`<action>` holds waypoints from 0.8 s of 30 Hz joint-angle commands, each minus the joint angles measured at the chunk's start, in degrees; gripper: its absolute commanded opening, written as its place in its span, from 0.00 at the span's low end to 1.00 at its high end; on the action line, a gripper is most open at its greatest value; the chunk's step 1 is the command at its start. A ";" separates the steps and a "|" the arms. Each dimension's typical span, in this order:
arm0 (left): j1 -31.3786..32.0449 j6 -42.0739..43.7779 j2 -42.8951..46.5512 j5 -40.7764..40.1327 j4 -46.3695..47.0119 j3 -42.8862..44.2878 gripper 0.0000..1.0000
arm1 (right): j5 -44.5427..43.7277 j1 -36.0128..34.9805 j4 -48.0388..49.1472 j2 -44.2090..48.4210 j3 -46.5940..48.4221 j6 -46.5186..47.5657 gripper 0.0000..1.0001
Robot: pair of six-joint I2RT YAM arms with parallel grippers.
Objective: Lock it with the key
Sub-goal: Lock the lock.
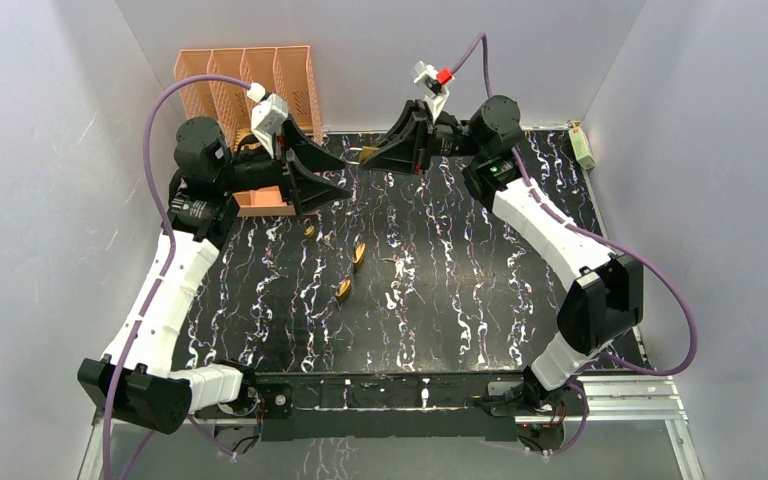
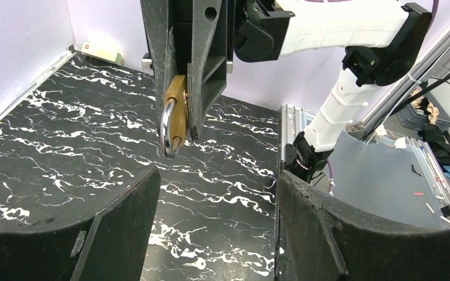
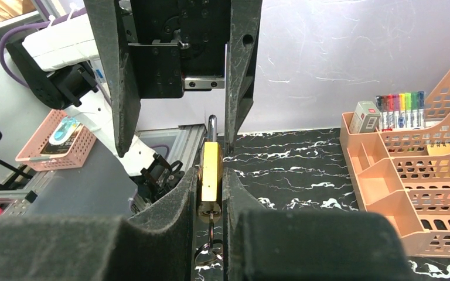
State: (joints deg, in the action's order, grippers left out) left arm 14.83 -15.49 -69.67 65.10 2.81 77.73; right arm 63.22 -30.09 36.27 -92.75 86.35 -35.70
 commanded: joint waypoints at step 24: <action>-0.06 -10.36 -4.02 8.02 18.37 -0.82 0.10 | 3.29 -1.19 4.28 -2.25 2.59 -2.56 0.00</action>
State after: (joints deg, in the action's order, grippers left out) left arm 14.66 -23.66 -73.95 68.99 16.32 77.12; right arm 67.29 -31.24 37.01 -94.28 86.37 -37.63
